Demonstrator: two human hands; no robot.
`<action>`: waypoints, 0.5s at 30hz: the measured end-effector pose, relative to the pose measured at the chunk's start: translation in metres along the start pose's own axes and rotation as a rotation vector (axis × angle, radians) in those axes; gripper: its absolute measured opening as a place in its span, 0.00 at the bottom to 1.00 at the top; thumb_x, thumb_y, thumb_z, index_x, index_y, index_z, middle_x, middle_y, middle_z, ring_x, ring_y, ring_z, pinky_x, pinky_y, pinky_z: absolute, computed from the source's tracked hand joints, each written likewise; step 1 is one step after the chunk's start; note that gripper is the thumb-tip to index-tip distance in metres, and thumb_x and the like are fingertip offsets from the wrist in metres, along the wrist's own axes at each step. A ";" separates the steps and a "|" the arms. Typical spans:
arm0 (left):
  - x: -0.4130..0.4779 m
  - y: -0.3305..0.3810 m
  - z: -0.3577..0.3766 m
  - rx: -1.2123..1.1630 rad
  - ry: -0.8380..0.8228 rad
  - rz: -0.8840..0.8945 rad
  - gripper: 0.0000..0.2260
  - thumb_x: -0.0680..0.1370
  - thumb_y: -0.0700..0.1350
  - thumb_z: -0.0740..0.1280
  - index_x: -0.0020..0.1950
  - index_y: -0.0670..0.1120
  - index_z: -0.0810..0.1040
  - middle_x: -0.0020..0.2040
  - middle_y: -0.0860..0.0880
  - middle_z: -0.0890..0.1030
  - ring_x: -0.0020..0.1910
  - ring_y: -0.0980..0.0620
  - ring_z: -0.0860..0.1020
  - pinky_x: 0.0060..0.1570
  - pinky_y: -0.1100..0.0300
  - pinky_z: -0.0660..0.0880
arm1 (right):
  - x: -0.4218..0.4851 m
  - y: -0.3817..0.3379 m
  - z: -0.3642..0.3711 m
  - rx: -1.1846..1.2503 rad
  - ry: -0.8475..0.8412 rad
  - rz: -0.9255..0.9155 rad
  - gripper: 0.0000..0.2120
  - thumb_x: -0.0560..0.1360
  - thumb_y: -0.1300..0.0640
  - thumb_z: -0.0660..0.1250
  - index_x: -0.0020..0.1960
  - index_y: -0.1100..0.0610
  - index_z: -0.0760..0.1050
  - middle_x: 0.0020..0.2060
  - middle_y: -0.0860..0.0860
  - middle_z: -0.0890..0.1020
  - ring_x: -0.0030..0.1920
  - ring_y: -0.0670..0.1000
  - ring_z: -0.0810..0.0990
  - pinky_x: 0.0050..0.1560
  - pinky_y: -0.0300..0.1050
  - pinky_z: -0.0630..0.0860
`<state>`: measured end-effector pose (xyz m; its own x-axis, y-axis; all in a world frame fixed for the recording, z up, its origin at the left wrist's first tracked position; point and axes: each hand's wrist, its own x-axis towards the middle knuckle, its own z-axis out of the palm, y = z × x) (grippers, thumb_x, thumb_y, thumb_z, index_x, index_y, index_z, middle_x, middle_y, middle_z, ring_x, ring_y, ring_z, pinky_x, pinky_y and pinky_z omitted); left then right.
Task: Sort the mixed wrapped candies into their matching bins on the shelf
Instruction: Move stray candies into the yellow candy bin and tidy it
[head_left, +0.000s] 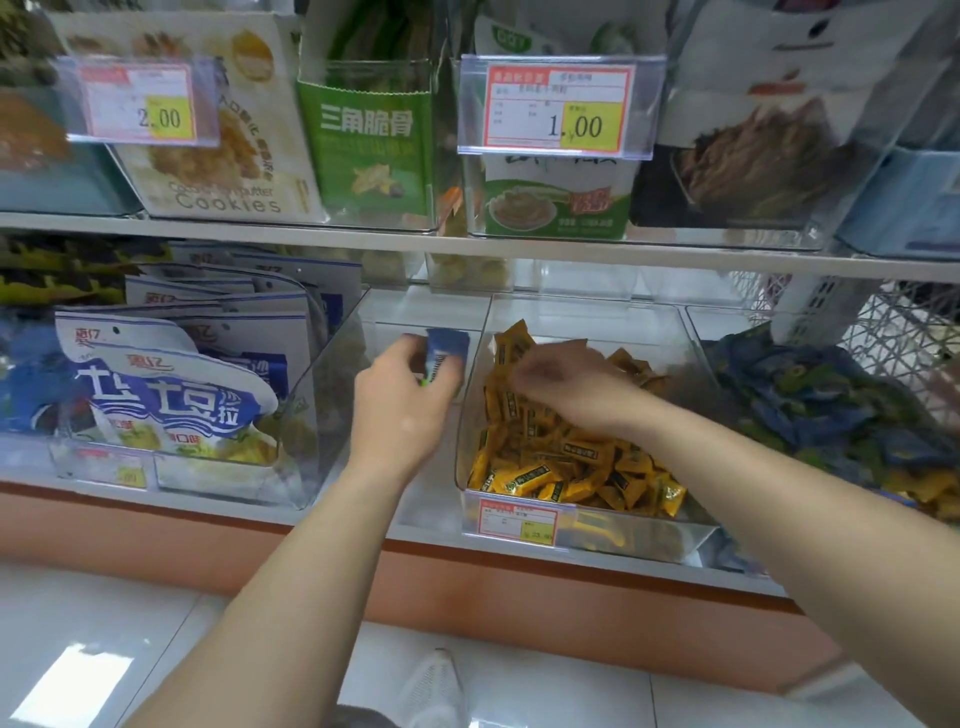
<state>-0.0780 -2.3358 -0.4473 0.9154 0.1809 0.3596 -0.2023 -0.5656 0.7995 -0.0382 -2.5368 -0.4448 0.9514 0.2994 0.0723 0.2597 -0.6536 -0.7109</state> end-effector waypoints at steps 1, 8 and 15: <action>0.001 -0.004 -0.002 0.011 0.014 -0.032 0.09 0.78 0.51 0.68 0.57 0.50 0.78 0.44 0.57 0.79 0.44 0.56 0.78 0.38 0.69 0.67 | 0.005 0.001 0.010 -0.101 -0.112 -0.037 0.10 0.80 0.49 0.66 0.58 0.50 0.81 0.53 0.45 0.83 0.53 0.45 0.80 0.49 0.35 0.73; 0.002 -0.015 0.001 0.085 -0.191 -0.060 0.14 0.80 0.48 0.65 0.65 0.52 0.72 0.55 0.49 0.79 0.52 0.48 0.79 0.53 0.51 0.78 | 0.024 0.015 0.038 -0.520 -0.602 -0.034 0.29 0.76 0.35 0.65 0.73 0.44 0.68 0.68 0.46 0.74 0.67 0.52 0.72 0.62 0.47 0.72; -0.001 -0.012 0.011 0.154 -0.373 0.047 0.23 0.74 0.55 0.72 0.63 0.51 0.67 0.54 0.48 0.79 0.50 0.46 0.80 0.50 0.48 0.79 | 0.020 0.030 -0.011 -1.019 -0.444 -0.119 0.16 0.77 0.37 0.61 0.62 0.39 0.77 0.57 0.44 0.78 0.59 0.52 0.77 0.56 0.52 0.76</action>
<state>-0.0724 -2.3382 -0.4627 0.9756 -0.1362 0.1723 -0.2183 -0.6851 0.6950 -0.0095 -2.5577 -0.4570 0.8210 0.4863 -0.2990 0.5528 -0.8079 0.2040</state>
